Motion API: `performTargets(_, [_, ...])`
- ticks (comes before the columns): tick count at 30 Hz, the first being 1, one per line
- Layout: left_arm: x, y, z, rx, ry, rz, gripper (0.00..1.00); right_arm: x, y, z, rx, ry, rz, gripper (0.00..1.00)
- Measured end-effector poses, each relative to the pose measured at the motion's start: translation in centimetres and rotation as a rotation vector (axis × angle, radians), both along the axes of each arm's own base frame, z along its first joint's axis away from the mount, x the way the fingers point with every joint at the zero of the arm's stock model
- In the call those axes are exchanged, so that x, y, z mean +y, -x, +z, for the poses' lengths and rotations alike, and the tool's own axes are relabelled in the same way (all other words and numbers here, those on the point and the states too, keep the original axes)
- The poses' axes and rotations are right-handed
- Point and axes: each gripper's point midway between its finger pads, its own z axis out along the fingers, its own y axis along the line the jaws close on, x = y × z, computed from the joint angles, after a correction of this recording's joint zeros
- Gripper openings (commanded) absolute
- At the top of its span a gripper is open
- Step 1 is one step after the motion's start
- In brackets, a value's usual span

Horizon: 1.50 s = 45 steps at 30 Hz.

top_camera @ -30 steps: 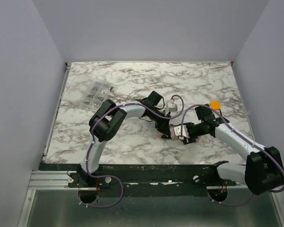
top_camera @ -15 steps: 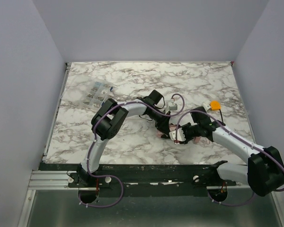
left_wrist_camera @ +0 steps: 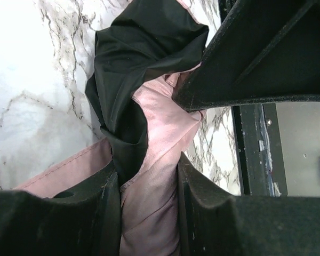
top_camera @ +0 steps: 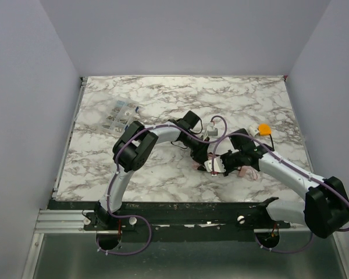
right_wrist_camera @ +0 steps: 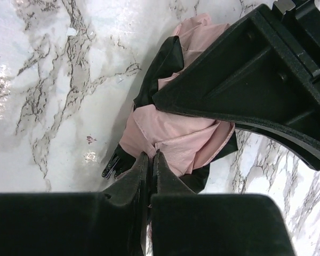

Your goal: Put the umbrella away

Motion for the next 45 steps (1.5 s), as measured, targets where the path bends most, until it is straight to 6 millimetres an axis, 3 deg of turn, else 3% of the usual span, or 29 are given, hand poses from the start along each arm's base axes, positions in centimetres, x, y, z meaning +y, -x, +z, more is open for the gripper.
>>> performTargets(23, [0.5, 1.1, 0.2, 0.073, -0.008, -0.016, 0.00, 1.4, 1.6, 0.8, 0.198, -0.066, -0.112, 0.01])
performTargets(35, [0.5, 1.2, 0.2, 0.082, -0.014, -0.012, 0.00, 2.4, 1.3, 0.8, 0.252, -0.096, -0.143, 0.01])
performTargets(37, [0.5, 1.2, 0.2, 0.088, -0.017, -0.010, 0.00, 2.7, 1.0, 0.3, 0.252, -0.090, -0.142, 0.07])
performTargets(42, [0.5, 1.2, 0.1, 0.096, -0.022, -0.004, 0.00, 2.9, 1.5, -0.9, 0.272, -0.077, -0.146, 0.49])
performTargets(45, [0.5, 1.1, 0.0, 0.097, -0.022, -0.004, 0.00, 2.6, 2.6, -1.0, 0.289, -0.071, -0.136, 0.59])
